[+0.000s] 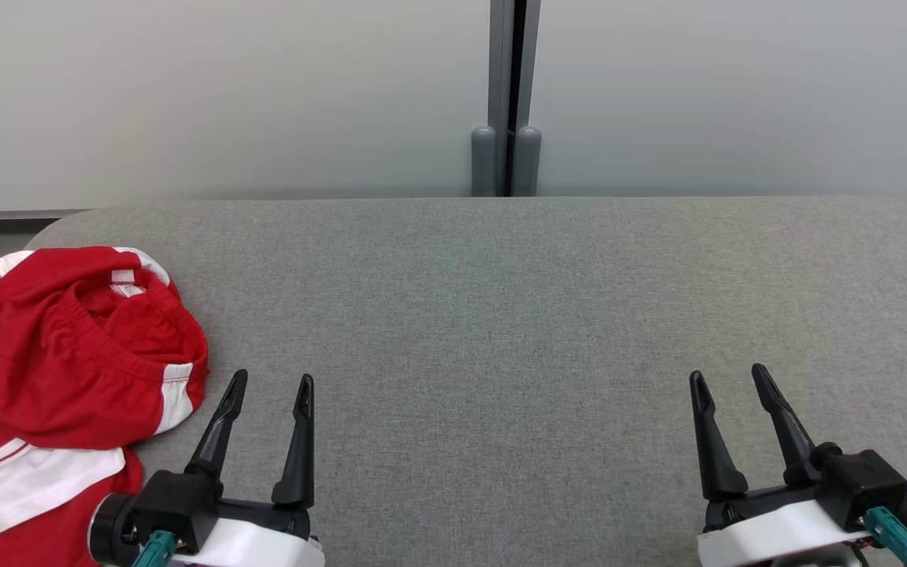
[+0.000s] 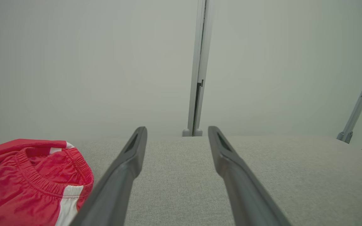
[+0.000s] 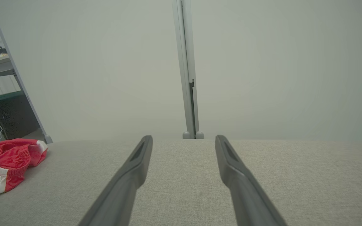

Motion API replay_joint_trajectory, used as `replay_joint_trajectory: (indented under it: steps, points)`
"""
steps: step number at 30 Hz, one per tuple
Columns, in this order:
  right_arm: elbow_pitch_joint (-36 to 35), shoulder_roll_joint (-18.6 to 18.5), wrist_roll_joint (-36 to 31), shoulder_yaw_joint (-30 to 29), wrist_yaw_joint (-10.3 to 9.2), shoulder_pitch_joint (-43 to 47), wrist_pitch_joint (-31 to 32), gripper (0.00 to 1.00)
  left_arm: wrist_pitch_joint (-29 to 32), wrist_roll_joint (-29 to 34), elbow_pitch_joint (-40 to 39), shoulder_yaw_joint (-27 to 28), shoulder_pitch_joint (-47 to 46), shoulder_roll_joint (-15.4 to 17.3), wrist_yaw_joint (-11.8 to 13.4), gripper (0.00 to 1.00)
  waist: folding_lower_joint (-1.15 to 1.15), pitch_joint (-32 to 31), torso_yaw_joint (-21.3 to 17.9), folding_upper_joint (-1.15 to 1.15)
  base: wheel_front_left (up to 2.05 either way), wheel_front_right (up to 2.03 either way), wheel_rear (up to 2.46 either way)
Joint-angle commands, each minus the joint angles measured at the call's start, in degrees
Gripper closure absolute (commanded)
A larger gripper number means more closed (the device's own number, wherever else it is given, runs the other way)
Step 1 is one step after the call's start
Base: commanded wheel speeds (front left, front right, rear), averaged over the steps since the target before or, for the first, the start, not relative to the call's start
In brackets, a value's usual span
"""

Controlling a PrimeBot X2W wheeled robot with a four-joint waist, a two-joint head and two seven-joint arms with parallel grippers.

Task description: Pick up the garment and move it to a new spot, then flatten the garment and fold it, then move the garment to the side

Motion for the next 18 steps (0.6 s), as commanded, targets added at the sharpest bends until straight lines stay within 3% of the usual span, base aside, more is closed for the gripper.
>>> replay_joint_trajectory:
  steps: [1, 18]
  points:
    - [-0.13, -0.21, -1.5, 0.26, 0.0, 0.13, -0.64, 0.0, -0.5, 1.03, -0.12, -0.1, 0.32, 0.17, -0.21, 0.0, 0.0, -0.02, 0.02, 0.0, 0.0, 0.0, 0.0]
    - [0.35, -0.3, -7.95, 1.25, -0.01, 0.55, -2.17, 0.0, -2.05, 6.58, 0.13, -1.49, 0.71, 0.26, 0.96, 0.0, 0.0, 0.06, 0.26, 0.0, 0.0, 0.0, 0.0]
